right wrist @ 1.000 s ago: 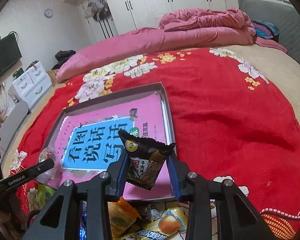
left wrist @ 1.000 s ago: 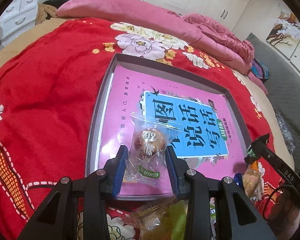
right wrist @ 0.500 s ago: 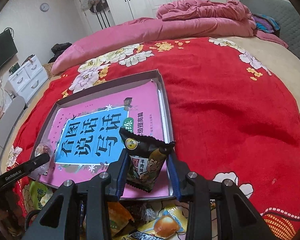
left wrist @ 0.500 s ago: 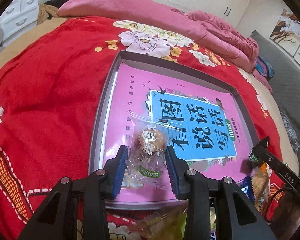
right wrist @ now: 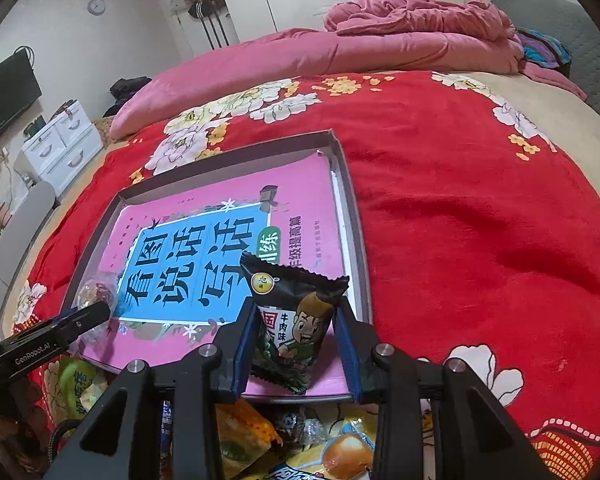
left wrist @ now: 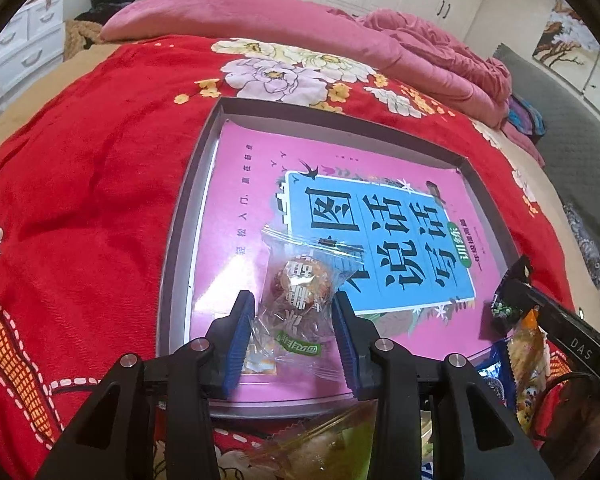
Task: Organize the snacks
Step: 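Carry both held bags over the grey tray and lower them onto the pink book, then open the left gripper on the clear bag while the right releases the pea bag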
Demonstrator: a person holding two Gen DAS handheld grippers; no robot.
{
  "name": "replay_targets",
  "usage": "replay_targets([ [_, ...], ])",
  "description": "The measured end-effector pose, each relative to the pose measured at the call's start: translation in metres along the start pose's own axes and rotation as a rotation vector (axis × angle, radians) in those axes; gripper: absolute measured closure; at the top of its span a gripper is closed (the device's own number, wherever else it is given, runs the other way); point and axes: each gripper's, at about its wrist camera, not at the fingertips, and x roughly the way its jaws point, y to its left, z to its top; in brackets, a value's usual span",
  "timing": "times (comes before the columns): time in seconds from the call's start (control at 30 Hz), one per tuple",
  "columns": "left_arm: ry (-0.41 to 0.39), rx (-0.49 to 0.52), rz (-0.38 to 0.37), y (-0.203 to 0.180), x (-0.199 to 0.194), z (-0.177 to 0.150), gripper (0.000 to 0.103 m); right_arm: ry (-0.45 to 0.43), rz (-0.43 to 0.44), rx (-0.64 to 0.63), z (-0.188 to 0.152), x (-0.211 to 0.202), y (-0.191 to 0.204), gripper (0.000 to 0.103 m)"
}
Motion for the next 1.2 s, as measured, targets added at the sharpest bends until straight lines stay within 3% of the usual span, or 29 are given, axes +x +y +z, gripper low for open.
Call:
replay_targets([
  [0.43,0.005,0.007,-0.007,-0.001,-0.001,-0.002,0.061,0.009,0.018,0.009,-0.001,0.002,-0.002,0.065],
  [1.2,-0.008,-0.025,-0.056,0.004,-0.009,0.0,0.052,-0.064,0.04,0.025,0.005,-0.014,-0.004,0.055],
])
